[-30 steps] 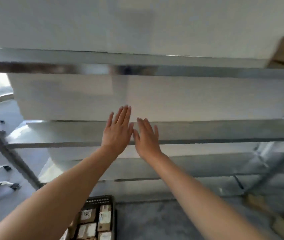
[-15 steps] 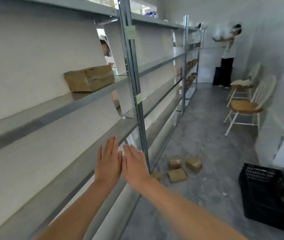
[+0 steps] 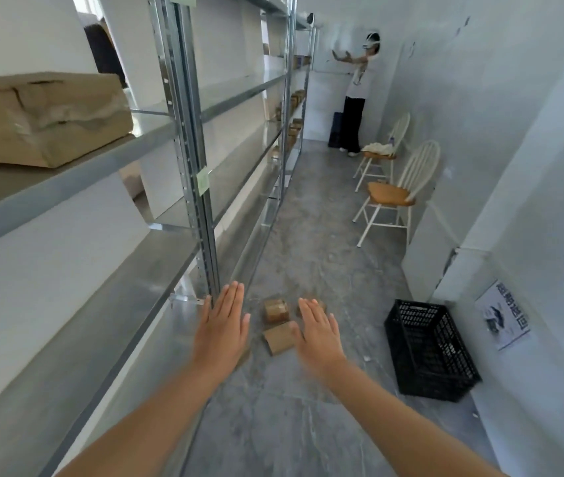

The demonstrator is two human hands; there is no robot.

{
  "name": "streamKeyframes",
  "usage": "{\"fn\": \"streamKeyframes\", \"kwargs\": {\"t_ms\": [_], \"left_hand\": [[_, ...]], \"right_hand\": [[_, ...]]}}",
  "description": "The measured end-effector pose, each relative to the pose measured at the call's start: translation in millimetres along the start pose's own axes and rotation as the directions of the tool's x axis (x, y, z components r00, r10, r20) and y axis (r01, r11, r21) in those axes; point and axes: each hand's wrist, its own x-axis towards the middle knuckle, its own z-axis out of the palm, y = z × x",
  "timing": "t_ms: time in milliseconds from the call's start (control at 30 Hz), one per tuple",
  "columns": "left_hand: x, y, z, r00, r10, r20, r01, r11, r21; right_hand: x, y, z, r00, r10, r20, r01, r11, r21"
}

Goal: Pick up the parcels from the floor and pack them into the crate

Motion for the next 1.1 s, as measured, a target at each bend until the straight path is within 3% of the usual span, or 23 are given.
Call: {"fn": "streamKeyframes", "kwargs": {"t_ms": [567, 767, 1100], "left_hand": [[227.1, 55.4, 152.1, 0.987, 0.109, 0.121, -0.108, 0.994, -0.016], [309.3, 55.4, 176.6, 0.988, -0.032, 0.15, 0.036, 0.999, -0.028], [458.2, 78.8, 261.5, 0.973, 0.072, 0.22, -0.06, 0.996, -0.061]], "right_hand": [[232.8, 171.7, 19.1, 0.978, 0.176, 0.108, -0.18, 0.983, 0.027], [313.4, 220.9, 5.1, 0.964, 0.24, 0.113, -0.248, 0.967, 0.062], [448.1, 287.2, 13.3, 0.947, 0.29, 0.141, -0.299, 0.953, 0.046]]}}
